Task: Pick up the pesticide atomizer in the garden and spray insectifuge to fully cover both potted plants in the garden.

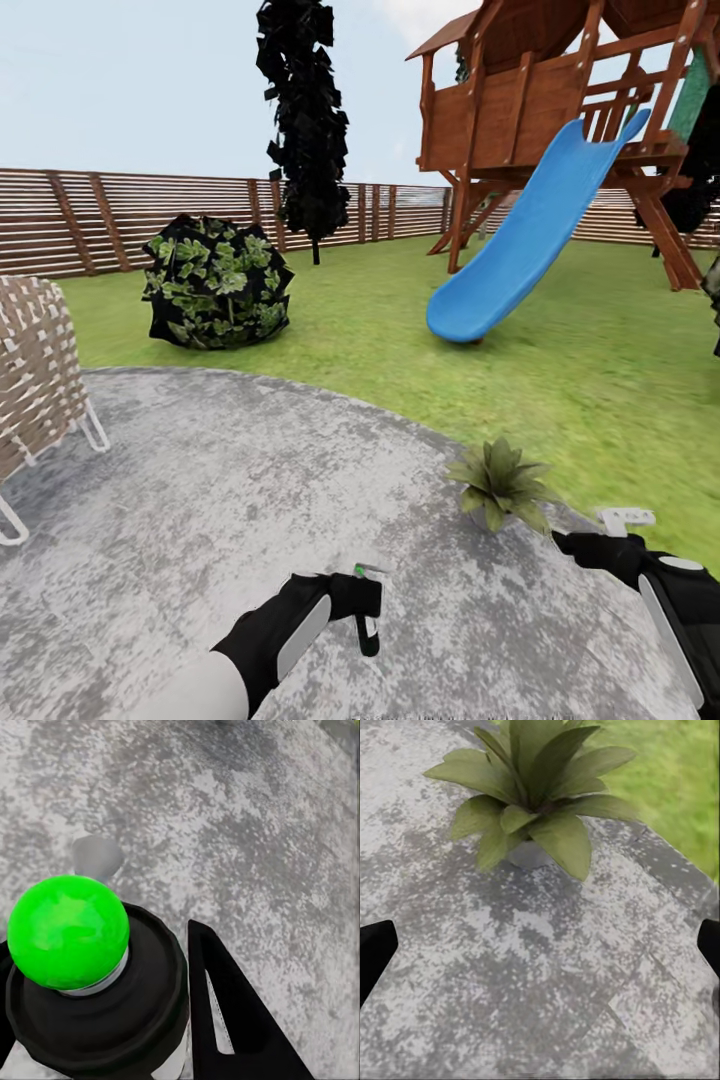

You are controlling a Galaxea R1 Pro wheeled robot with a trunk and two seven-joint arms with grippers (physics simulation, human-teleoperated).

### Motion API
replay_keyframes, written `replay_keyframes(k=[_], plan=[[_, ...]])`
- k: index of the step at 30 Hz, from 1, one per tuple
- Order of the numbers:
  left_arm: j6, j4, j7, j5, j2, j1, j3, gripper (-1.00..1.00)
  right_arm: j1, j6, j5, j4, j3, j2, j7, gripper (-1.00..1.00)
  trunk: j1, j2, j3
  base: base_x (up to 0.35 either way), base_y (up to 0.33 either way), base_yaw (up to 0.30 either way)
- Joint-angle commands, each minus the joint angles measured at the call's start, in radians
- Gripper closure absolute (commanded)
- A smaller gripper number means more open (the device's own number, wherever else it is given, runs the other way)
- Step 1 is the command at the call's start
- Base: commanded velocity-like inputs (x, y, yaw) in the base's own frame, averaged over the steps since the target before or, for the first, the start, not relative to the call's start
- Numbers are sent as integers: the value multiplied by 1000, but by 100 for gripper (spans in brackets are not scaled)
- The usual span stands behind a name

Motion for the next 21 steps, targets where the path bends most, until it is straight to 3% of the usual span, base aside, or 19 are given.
replay_keyframes(k=[1,4,6,7,10,12,14,18,19,20,21], plan=[[-23,11,2,1,-3,0,-1,100,-1,12,0,-1,-5,-2,0,-100,4,-7,-3,0,0,-298],[-48,12,35,5,-7,0,-2,100,-5,136,-3,-2,-48,-13,7,-100,15,-28,-13,0,0,-298],[-52,8,61,8,-9,-1,-2,100,-6,165,-7,-2,-73,-26,18,-100,23,-42,-19,0,0,-298],[-52,-1,76,10,-9,-2,-1,100,-5,174,-7,-3,-86,-33,97,-100,27,-49,-22,0,0,-298],[-47,-12,77,10,-8,-4,-1,100,2,134,-1,-3,-87,-34,134,-100,38,-70,-31,0,0,-298],[-44,-17,75,11,-7,-6,0,100,10,43,0,-3,-95,-35,141,-100,43,-77,-38,0,0,-298],[-41,-22,68,13,-7,-8,0,100,76,-107,0,-3,-153,-40,189,-100,44,-78,-46,0,0,-298],[-40,-29,65,13,-7,-9,1,100,264,-373,4,-2,-354,-29,529,-100,45,-79,-62,0,0,-298],[-40,-33,64,13,-7,-9,1,100,303,-415,7,-1,-380,-23,575,-100,45,-79,-62,0,0,-298],[-42,-46,64,13,-5,-9,3,100,362,-490,22,4,-411,-3,617,-100,45,-79,-62,0,0,-298],[-51,-56,66,15,-4,-8,4,100,461,-698,173,77,-562,136,655,-100,45,-79,-62,0,0,-298]])
